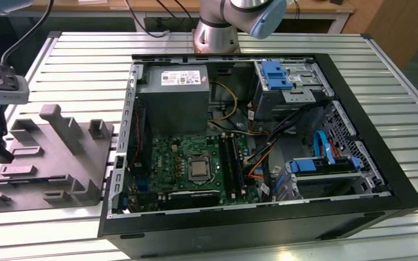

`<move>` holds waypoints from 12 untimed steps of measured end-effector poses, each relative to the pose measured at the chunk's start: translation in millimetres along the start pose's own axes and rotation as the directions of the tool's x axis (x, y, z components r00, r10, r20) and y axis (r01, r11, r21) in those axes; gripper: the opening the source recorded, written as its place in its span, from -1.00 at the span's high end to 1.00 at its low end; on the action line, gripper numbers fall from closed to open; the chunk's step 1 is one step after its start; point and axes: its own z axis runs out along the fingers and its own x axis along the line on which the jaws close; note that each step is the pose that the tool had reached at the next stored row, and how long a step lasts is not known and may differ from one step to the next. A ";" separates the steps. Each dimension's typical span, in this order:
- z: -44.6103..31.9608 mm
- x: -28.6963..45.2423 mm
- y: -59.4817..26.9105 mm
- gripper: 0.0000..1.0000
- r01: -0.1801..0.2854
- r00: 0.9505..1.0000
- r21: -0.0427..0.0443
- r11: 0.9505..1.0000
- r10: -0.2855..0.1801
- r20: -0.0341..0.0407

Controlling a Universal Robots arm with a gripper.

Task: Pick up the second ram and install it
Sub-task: 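Pick up the second ram and move it above second insertion slot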

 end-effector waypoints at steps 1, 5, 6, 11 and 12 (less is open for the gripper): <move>1.2 0.0 -0.2 0.80 0.001 1.000 0.000 1.000 -0.001 0.000; 5.6 0.2 -0.7 0.80 0.002 1.000 0.000 1.000 -0.002 0.000; 6.7 0.2 -0.8 0.80 0.003 1.000 0.000 1.000 -0.003 0.000; 12.1 0.7 -1.2 0.80 0.004 1.000 0.000 1.000 -0.004 0.000; 13.1 0.9 -1.3 0.80 0.005 1.000 0.000 1.000 -0.005 0.000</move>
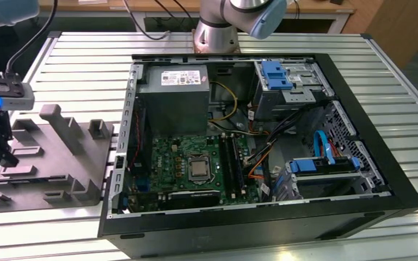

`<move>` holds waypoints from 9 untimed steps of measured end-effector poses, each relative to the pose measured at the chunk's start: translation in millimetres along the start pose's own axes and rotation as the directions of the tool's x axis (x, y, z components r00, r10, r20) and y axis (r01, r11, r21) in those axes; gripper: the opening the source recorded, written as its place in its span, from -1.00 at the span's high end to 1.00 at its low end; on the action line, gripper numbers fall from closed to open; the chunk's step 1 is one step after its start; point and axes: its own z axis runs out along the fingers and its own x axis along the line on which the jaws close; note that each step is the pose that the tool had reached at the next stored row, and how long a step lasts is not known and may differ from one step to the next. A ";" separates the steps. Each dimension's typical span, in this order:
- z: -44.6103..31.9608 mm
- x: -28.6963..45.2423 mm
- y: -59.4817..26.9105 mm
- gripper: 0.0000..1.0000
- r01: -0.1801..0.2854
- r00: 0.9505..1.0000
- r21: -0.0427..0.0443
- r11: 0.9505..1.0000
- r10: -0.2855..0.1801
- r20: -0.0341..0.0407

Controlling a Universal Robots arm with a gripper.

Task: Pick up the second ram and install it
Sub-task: 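Pick up the second ram and move it above second insertion slot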

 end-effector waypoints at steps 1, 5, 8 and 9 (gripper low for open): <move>0.9 0.2 -0.1 0.80 0.000 1.000 0.000 1.000 0.000 0.000; 3.9 3.3 -0.3 0.80 0.001 1.000 0.000 1.000 -0.001 0.000; 6.5 6.9 -0.6 0.80 0.002 1.000 0.000 1.000 -0.002 0.000; 7.4 7.7 -0.7 0.80 0.002 1.000 0.000 1.000 -0.002 0.000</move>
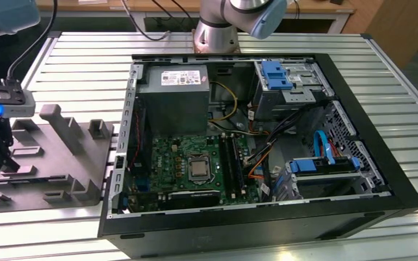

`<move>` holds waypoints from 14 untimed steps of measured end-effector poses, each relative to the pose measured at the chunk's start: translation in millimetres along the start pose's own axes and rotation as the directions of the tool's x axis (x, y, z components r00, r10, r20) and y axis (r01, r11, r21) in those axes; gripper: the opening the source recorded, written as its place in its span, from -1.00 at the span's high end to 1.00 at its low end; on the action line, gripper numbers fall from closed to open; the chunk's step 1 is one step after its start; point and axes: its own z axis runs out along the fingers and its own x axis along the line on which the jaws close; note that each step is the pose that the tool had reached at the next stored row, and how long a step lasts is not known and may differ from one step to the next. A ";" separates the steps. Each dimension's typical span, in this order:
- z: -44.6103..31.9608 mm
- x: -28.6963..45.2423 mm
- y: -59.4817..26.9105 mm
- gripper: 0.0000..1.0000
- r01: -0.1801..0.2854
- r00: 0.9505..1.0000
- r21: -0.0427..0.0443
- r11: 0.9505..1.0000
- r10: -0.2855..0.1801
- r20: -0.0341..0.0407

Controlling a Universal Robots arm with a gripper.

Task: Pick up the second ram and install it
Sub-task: 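Pick up the second ram and move it above second insertion slot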

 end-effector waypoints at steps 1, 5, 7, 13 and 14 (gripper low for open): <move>1.1 0.6 -0.2 0.80 0.000 1.000 0.000 1.000 0.000 0.000; 6.1 1.3 -1.2 0.80 0.000 1.000 0.000 1.000 0.000 0.000; 8.7 1.4 -1.7 0.80 0.000 1.000 0.000 1.000 0.000 0.000; 11.1 1.5 -2.3 0.80 0.000 1.000 0.000 1.000 0.000 0.000; 11.2 1.5 -2.3 0.80 0.000 1.000 0.000 1.000 0.000 0.000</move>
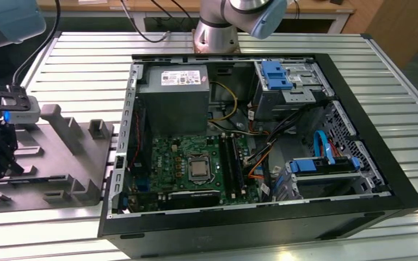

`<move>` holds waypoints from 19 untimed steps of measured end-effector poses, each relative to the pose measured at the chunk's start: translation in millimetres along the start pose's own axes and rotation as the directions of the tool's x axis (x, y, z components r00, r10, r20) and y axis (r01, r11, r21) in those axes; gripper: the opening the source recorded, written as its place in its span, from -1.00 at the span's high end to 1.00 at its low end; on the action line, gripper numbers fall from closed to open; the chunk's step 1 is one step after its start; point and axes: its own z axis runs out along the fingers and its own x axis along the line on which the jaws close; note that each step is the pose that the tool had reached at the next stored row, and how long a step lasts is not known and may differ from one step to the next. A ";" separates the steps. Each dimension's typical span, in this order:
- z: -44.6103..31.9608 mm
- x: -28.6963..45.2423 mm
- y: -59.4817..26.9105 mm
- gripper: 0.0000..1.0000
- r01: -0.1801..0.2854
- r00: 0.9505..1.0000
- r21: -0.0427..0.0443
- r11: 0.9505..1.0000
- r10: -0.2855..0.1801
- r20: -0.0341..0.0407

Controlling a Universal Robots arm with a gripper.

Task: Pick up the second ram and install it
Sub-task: 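Pick up the second ram and move it above second insertion slot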

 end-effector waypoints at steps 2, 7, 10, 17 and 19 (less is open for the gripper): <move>1.8 0.0 -0.1 0.80 0.000 1.000 0.001 1.000 0.000 0.001; 6.1 0.3 -0.3 0.80 0.002 1.000 0.000 1.000 -0.002 0.000; 6.2 0.3 -0.3 0.80 0.002 1.000 0.000 1.000 -0.002 0.000; 6.5 1.1 0.1 0.66 0.002 1.000 0.000 1.000 -0.002 0.000; 6.5 1.4 0.4 0.42 0.002 1.000 0.000 1.000 -0.002 0.000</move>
